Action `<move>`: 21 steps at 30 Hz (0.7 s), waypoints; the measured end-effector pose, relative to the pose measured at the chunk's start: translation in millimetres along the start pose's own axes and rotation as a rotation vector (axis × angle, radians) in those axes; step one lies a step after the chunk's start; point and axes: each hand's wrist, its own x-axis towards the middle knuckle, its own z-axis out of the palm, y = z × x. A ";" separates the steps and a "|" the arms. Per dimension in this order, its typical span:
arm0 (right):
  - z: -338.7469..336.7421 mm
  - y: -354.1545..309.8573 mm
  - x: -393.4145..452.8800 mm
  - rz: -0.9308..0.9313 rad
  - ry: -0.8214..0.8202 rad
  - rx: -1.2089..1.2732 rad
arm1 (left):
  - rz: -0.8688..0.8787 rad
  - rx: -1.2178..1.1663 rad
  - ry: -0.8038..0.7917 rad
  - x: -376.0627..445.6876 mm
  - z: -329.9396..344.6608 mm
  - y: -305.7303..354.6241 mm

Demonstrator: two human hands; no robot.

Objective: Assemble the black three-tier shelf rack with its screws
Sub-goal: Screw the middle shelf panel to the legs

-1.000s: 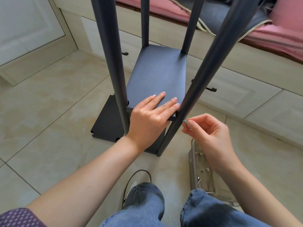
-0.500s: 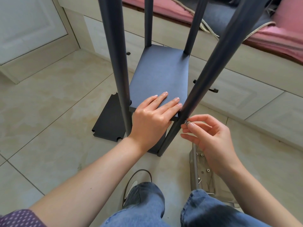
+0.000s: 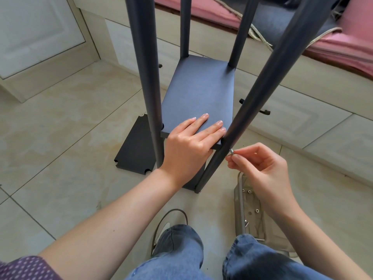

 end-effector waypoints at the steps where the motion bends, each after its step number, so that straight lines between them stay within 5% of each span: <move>1: -0.4 0.8 0.7 0.000 -0.008 0.006 | -0.001 -0.002 -0.002 0.0 -0.2 0.1; 13: -9.6 5.3 8.7 0.140 -0.115 0.218 | 0.014 -0.008 -0.016 0.3 -1.0 -1.4; 21: -3.6 2.4 3.6 -0.072 -0.040 -0.066 | -0.003 -0.014 -0.027 -0.8 0.9 -0.9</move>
